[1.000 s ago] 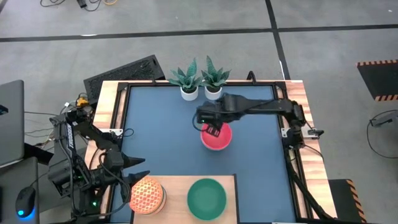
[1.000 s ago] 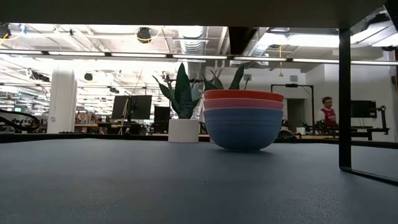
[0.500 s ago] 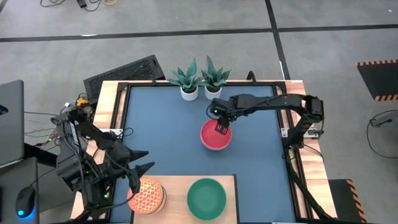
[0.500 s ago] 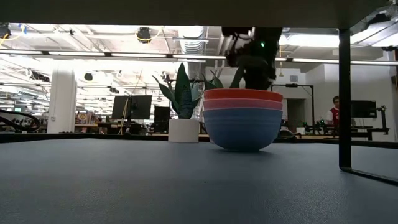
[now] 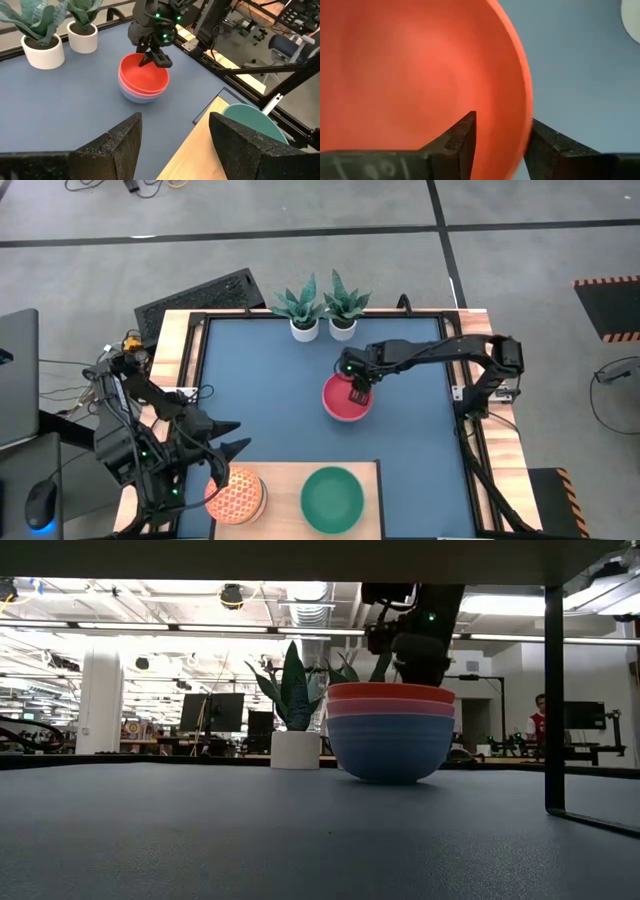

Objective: Place and stack bowls onto a shelf
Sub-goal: Stack the red bowl on top of the green bowl on the shelf

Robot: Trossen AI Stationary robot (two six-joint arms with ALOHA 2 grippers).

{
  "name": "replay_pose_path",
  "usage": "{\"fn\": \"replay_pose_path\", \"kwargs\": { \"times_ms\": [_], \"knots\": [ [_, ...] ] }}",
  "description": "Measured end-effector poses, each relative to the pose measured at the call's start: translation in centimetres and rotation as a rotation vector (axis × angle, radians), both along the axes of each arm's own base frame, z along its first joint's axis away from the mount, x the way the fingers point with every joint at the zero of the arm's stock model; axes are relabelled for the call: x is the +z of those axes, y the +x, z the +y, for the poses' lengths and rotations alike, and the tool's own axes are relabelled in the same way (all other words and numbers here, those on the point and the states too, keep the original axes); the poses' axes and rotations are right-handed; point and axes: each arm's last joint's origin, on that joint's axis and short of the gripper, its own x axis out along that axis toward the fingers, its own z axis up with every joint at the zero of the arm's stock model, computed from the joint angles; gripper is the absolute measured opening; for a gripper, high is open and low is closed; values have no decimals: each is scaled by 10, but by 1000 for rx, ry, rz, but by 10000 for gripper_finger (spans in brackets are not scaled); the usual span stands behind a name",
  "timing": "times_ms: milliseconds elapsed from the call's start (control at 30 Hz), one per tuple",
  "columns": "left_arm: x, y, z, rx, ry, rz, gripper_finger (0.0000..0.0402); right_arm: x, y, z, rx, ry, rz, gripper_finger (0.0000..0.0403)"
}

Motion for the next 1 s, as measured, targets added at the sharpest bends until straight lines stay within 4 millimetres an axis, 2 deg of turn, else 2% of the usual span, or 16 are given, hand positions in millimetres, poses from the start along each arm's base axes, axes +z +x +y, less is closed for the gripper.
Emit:
{"fn": "replay_pose_path", "kwargs": {
  "times_ms": [133, 367, 500, 667, 833, 1000],
  "knots": [
    [0, 0, 0, 0, 0, -1, 215, 11, -5, 0, -1, -6, -28, 162],
    [0, 0, 0, 0, 0, 0, 215, 31, -12, 0, -3, -19, -111, 196],
    [0, 0, 0, 0, 0, 0, 215, 29, -11, -2, -5, -21, -111, 204],
    [0, 0, 0, -2, -2, 3, 215, 13, 1, -3, 14, -25, -92, 202],
    [0, 0, 0, -6, -7, 10, 215, 9, 6, 2, 9, -71, -97, 170],
    [0, 0, 0, -8, -4, 12, 215, 18, 6, 7, 52, -95, -139, 122]
  ]
}}
